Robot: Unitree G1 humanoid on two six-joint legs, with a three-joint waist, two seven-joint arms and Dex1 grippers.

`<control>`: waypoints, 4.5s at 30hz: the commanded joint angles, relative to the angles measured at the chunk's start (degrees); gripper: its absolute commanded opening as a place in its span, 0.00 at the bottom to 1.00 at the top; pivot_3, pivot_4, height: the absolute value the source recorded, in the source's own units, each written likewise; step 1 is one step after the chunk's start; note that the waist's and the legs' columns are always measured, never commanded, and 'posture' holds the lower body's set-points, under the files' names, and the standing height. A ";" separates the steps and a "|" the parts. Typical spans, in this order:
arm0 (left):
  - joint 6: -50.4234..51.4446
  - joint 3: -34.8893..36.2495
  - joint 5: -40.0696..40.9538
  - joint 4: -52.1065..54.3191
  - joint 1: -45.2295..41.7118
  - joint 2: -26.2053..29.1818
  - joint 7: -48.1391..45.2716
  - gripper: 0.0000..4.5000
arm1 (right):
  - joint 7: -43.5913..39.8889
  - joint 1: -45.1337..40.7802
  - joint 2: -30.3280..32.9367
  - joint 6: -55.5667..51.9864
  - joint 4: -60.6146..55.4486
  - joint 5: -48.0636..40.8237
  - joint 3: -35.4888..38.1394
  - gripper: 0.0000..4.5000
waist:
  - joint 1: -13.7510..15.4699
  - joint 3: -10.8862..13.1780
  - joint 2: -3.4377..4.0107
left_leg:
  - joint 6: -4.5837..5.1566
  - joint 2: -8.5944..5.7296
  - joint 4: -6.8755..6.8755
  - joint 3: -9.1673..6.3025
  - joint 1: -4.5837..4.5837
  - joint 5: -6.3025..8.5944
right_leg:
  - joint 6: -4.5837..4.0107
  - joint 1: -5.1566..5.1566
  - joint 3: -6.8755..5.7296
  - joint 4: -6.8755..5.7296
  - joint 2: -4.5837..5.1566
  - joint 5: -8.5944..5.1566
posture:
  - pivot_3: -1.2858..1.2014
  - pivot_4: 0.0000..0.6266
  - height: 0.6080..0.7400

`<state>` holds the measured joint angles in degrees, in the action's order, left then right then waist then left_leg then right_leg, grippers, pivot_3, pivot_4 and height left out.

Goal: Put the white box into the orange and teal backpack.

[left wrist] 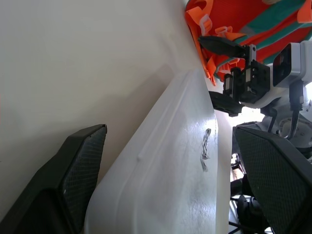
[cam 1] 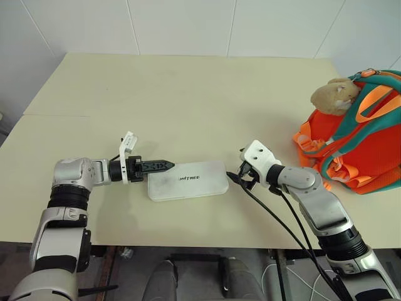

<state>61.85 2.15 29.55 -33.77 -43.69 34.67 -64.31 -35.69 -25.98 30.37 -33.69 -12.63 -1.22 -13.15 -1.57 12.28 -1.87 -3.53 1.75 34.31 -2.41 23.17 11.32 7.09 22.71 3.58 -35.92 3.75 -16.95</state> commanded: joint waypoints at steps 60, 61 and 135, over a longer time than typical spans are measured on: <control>14.39 9.69 14.13 21.79 19.35 -3.12 17.56 0.56 | -1.87 -2.54 -0.68 1.61 1.44 0.33 0.41 1.00 | 0.04 -0.22 0.25 | 0.03 -0.35 -0.16 0.02 -0.04 0.04 | -0.76 -0.23 -0.13 0.51 0.56 -0.45 | 0.52 0.24 1.00; 13.87 9.72 14.23 22.07 19.23 -3.01 17.44 0.49 | -1.90 -2.66 -0.62 1.66 1.59 0.31 0.52 1.00 | 0.02 -0.22 0.25 | 0.03 -0.35 -0.20 0.02 -0.03 0.05 | -0.75 -0.21 -0.14 0.51 0.55 -0.45 | 0.52 0.24 1.00; 2.64 19.26 10.68 1.19 -8.30 -1.07 22.55 0.28 | 19.46 -5.24 0.84 -14.47 -8.39 -31.56 37.49 0.00 | -0.22 -0.11 0.18 | 0.04 -0.19 -0.45 0.08 0.34 0.24 | 0.36 0.14 -0.17 0.78 0.34 0.01 | 0.52 0.24 1.00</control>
<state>66.67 19.91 40.33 -32.44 -49.86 32.08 -41.01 -15.62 -29.43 31.09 -47.73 -16.71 -30.56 25.29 -1.80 12.17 -1.69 -3.49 1.56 33.86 -2.33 23.51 11.56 7.45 22.86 3.41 -35.16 4.09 -16.94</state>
